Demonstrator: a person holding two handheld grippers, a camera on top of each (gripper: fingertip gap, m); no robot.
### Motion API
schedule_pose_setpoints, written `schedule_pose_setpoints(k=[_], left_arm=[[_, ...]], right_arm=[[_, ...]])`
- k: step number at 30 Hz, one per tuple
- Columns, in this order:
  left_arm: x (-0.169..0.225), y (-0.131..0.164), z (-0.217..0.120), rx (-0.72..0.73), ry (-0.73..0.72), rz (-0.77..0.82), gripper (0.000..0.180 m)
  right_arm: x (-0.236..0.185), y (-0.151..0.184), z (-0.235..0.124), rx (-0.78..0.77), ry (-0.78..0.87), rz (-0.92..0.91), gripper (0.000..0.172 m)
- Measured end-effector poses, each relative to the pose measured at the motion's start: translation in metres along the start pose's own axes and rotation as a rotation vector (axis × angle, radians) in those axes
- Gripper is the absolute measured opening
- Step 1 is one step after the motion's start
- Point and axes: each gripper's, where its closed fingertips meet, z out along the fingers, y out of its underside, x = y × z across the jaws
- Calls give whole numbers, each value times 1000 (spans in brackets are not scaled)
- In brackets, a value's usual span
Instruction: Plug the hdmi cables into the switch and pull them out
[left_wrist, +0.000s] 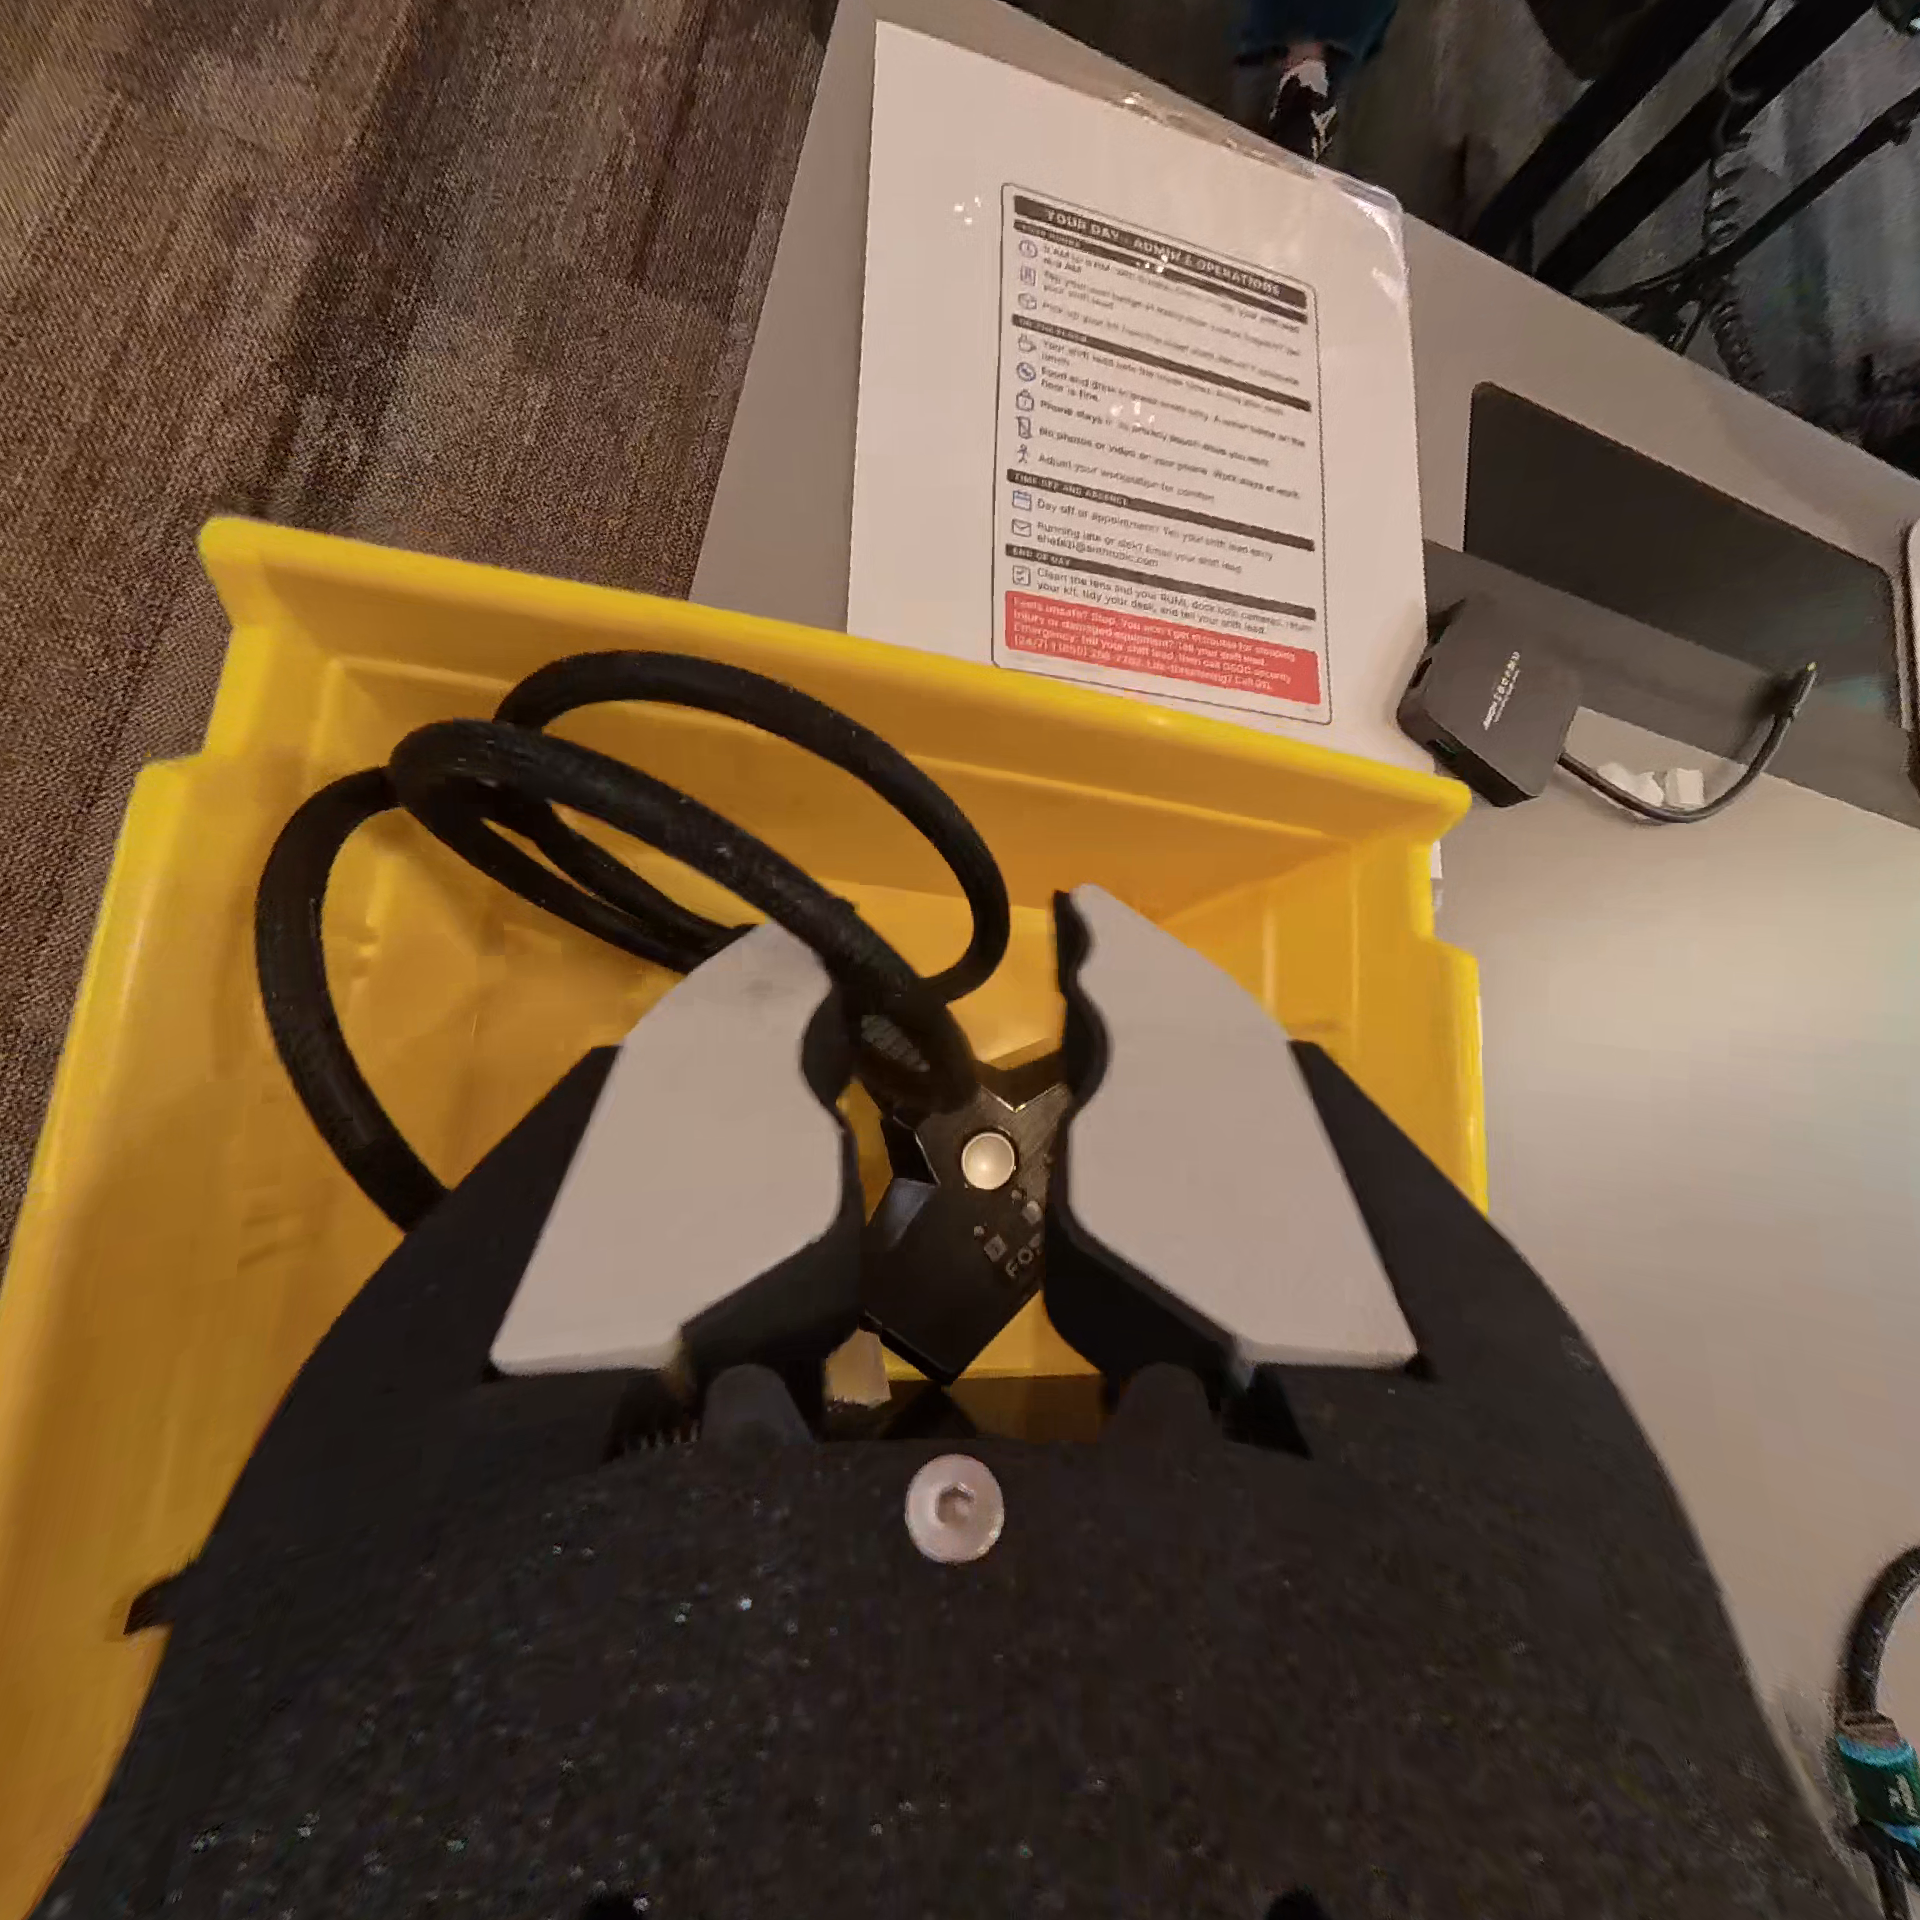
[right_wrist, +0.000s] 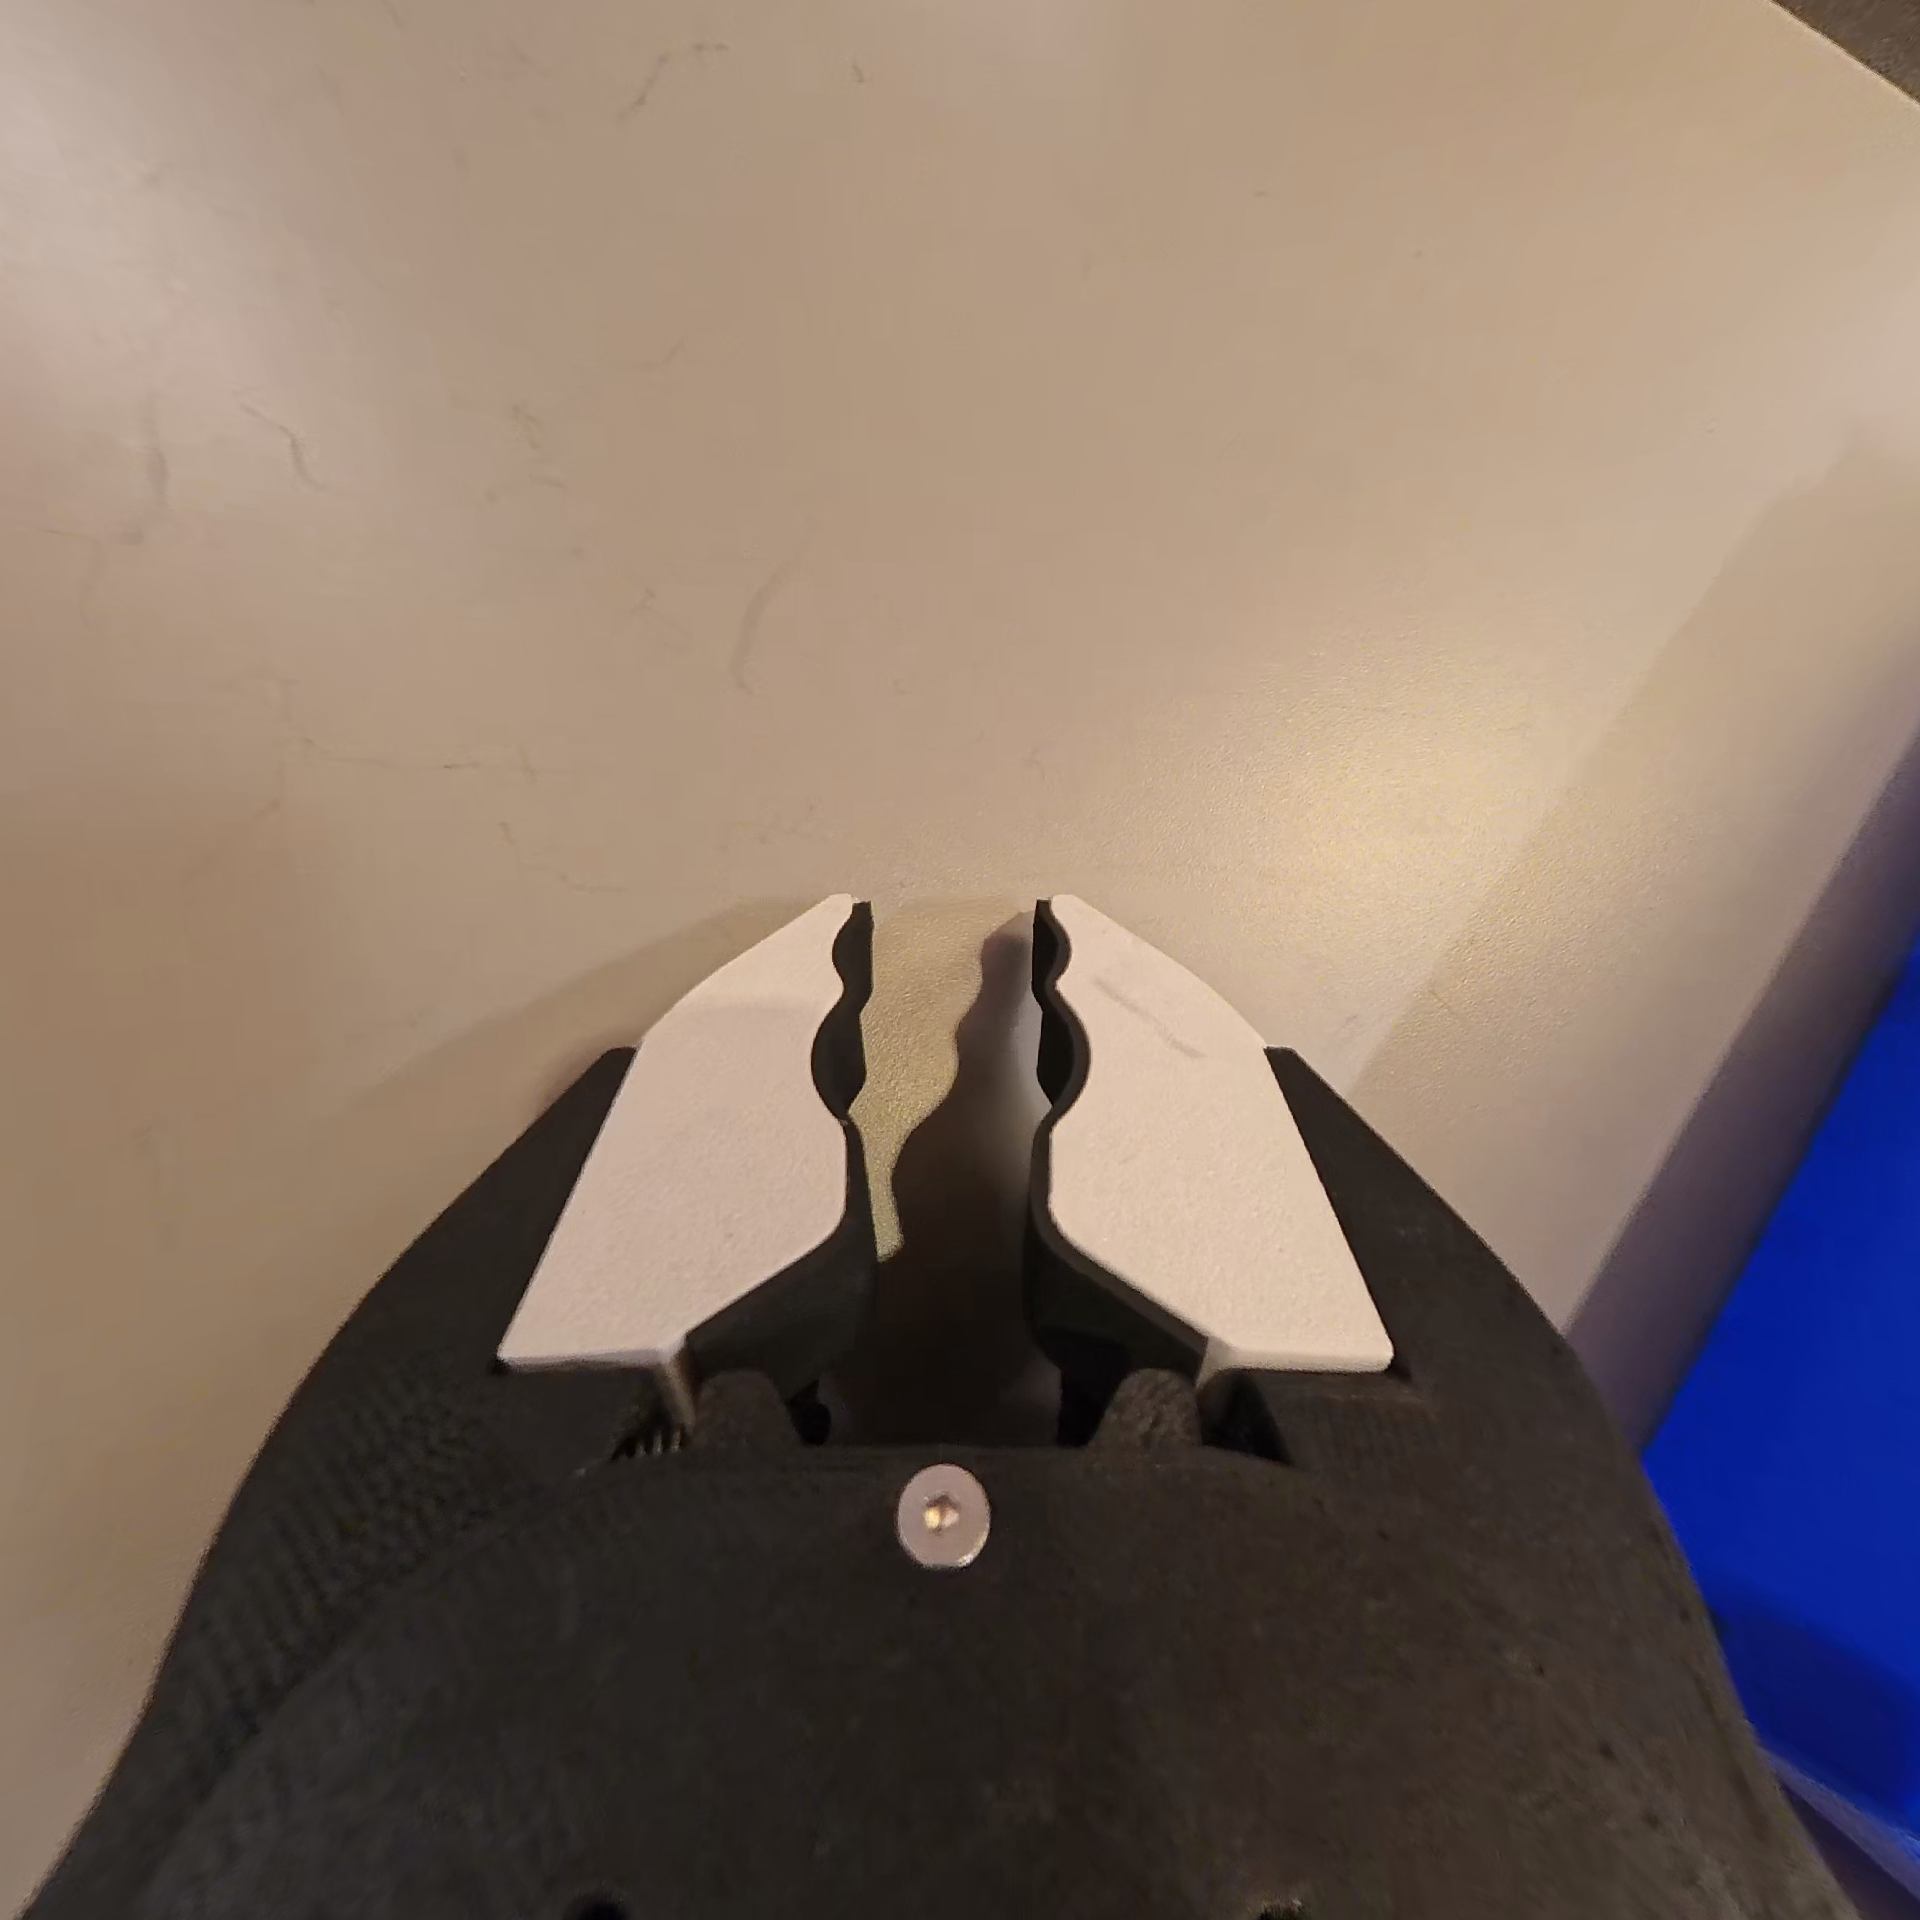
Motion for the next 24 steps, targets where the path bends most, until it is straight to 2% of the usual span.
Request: schedule_pose_setpoints(k=[2, 7, 15, 20, 24], left_arm=[[4, -2, 2, 2, 32, 23, 10], [16, -13, -18, 82, 60, 70, 5], [65, -53, -103, 260, -8, 358, 4], [148, -69, -156, 353, 67, 552, 4], [244, -53, -177, 337, 193, 746, 5]], right_arm=[[0, 0, 0, -1, 0, 4, 30], [1, 0, 0, 0, 9, 5, 30], [1, 0, 0, -4, -2, 11, 30], [0, 0, 0, 1, 6, 1, 30], [0, -1, -1, 6, 16, -9, 30]])
